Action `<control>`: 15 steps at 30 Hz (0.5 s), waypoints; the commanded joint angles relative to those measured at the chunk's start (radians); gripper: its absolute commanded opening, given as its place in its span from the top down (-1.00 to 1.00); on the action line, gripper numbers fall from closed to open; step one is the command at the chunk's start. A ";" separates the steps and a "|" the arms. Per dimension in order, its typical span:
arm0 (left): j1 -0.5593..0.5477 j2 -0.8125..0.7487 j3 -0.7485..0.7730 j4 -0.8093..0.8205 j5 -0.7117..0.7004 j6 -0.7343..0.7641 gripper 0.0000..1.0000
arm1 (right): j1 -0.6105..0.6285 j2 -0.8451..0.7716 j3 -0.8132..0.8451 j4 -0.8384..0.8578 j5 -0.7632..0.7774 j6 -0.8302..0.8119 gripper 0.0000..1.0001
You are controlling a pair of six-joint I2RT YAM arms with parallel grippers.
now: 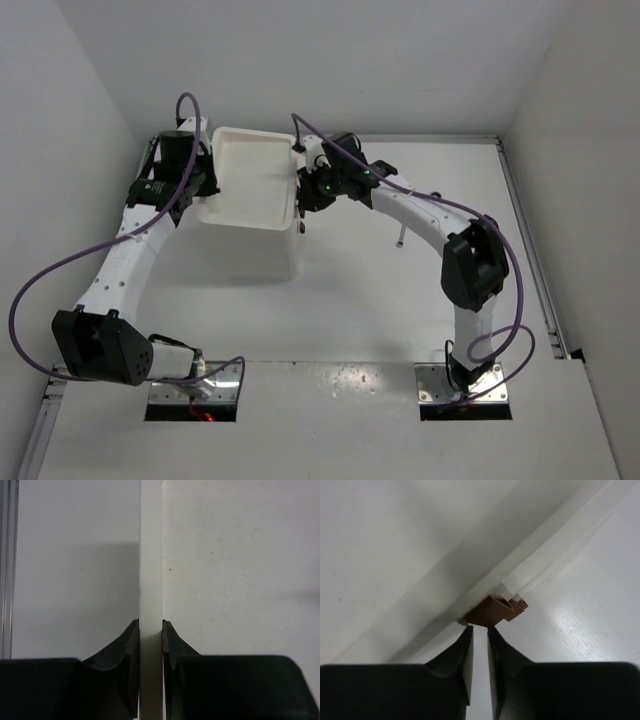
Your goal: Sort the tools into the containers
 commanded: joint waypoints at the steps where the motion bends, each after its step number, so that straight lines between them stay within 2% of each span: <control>1: -0.049 0.030 -0.020 -0.014 0.166 -0.069 1.00 | -0.012 -0.099 -0.069 0.191 -0.099 0.094 0.59; 3: -0.049 0.030 -0.020 -0.004 0.176 -0.081 1.00 | -0.036 -0.127 -0.097 0.205 -0.099 0.103 0.48; 4: -0.049 0.030 -0.020 -0.004 0.176 -0.093 1.00 | -0.046 -0.153 -0.109 0.205 -0.081 0.112 0.35; 5: -0.049 0.030 -0.020 -0.004 0.185 -0.094 1.00 | -0.056 -0.168 -0.109 0.195 -0.057 0.112 0.14; 8: -0.049 0.049 -0.020 -0.004 0.217 -0.136 1.00 | -0.110 -0.236 -0.161 0.175 0.016 0.112 -0.03; 10: -0.064 0.062 -0.020 -0.004 0.217 -0.166 1.00 | -0.156 -0.270 -0.189 0.150 0.051 0.103 -0.03; 11: -0.089 0.073 -0.020 -0.004 0.161 -0.228 1.00 | -0.173 -0.285 -0.213 0.150 0.051 0.103 -0.03; 15: -0.133 0.092 -0.009 -0.015 0.121 -0.265 1.00 | -0.257 -0.359 -0.287 0.123 0.089 0.103 -0.03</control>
